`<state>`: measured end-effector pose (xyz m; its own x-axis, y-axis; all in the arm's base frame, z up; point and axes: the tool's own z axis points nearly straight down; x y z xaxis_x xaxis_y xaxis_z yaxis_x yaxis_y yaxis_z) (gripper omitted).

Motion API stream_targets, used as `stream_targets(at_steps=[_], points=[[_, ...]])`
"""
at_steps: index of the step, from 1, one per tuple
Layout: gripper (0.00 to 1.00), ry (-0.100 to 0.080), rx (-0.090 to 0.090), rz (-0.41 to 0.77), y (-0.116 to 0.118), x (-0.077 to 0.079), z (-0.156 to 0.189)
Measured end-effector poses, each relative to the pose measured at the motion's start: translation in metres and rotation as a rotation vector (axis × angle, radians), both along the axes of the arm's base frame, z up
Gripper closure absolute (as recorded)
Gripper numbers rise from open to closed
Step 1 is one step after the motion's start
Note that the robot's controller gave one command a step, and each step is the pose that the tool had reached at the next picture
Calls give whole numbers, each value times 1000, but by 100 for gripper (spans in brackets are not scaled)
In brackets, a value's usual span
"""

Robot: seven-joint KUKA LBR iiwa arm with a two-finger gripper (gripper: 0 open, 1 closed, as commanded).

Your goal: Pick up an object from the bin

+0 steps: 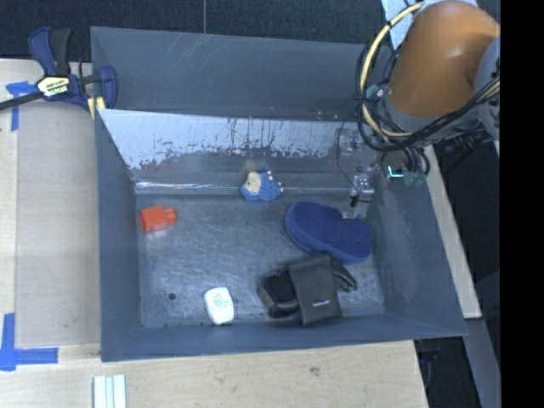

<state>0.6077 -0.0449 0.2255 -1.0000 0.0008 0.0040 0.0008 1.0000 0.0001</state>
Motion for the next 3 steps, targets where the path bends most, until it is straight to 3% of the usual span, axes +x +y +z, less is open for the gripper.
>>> stream_targets(at_steps=[1,2,3], points=[[0,-15,0,-131,18,-21,-149],[100,-9,-1,-129,18,-23,-148],[100,-17,0,-183,9,-7,26]])
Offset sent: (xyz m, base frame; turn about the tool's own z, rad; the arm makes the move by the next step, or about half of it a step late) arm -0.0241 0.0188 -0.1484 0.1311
